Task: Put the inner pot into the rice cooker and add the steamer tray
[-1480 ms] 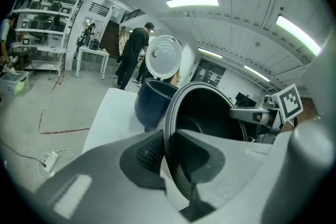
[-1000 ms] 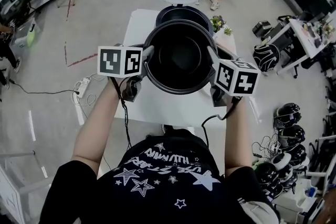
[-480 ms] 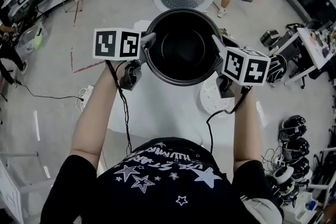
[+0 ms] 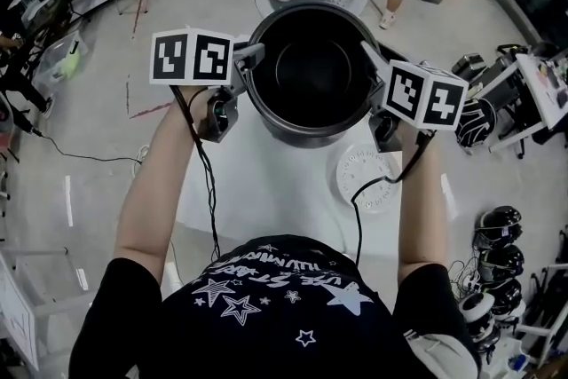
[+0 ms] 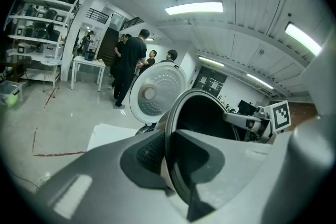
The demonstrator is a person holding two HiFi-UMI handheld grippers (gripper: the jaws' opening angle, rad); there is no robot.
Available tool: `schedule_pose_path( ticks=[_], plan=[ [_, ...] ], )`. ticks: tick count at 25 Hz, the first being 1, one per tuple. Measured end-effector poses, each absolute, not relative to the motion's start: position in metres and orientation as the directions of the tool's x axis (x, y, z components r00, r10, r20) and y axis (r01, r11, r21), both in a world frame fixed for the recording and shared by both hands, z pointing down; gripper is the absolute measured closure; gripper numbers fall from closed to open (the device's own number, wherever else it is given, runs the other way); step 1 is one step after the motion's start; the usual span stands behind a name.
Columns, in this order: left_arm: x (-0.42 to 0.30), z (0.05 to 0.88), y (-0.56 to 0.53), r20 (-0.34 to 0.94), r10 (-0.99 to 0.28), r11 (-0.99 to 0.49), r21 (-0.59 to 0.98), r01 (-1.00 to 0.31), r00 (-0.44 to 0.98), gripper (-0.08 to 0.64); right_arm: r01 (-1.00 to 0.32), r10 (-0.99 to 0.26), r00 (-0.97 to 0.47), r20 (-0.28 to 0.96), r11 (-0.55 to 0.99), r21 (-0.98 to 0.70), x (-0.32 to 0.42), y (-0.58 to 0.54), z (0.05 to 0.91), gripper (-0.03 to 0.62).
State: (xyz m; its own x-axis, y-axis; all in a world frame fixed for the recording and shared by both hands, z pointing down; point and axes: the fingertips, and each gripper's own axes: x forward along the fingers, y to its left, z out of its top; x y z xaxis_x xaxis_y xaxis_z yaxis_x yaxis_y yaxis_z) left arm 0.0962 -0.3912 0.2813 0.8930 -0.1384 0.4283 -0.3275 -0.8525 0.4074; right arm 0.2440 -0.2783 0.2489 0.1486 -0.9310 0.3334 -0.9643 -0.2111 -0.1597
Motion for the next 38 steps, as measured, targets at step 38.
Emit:
schedule_pose_path(
  ticks=[38],
  plan=[
    [0.158, 0.388, -0.447, 0.650, -0.109, -0.788, 0.405, -0.465, 0.752, 0.500, -0.968, -0.832, 0.044, 0.553, -0.172, -0.182, 0.312, -0.346, 0.377, 0.505]
  ],
)
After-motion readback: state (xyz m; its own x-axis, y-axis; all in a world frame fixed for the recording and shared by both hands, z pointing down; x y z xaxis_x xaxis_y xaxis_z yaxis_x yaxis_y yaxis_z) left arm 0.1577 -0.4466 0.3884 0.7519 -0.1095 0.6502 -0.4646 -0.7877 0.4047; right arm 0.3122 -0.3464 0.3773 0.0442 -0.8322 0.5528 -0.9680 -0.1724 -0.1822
